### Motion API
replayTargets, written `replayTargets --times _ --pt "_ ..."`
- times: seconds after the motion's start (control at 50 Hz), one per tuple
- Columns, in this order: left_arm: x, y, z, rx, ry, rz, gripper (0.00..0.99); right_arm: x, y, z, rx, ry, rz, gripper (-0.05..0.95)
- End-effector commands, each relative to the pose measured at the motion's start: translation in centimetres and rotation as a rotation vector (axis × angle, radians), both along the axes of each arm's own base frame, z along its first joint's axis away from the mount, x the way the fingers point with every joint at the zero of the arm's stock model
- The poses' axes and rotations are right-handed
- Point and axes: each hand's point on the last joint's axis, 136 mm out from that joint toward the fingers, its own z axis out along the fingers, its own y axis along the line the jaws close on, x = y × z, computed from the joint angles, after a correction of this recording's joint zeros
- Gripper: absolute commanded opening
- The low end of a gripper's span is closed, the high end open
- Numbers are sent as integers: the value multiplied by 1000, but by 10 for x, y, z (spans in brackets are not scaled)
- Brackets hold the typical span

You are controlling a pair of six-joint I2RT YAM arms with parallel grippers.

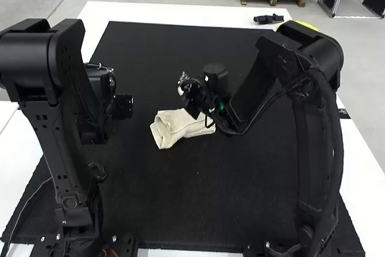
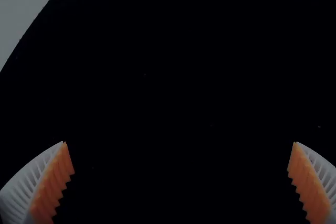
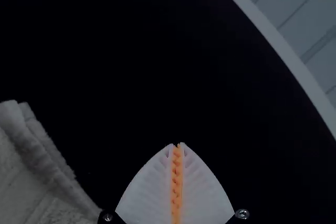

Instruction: Fold the towel.

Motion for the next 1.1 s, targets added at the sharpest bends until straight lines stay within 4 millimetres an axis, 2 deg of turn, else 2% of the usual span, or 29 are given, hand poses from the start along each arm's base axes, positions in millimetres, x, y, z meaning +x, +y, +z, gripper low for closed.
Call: replayTargets --times 0.0,0.14,0.32,0.58,0.94,1.08 --pt "3 1 9 2 -29 7 957 6 -3 15 40 -6 -2 -18" --pt "4 0 10 4 -31 9 957 1 1 8 35 2 13 -18" --pt "6 -16 9 6 -31 -29 957 -10 12 -2 30 11 48 -18" --pt "9 -17 12 3 -38 -25 957 -28 31 -20 21 50 104 -18" --pt "9 -17 12 -5 -40 -22 957 -68 56 -57 -13 140 208 -20" --pt "9 -17 12 -5 -40 -22 957 -78 54 -80 -58 178 219 -20"
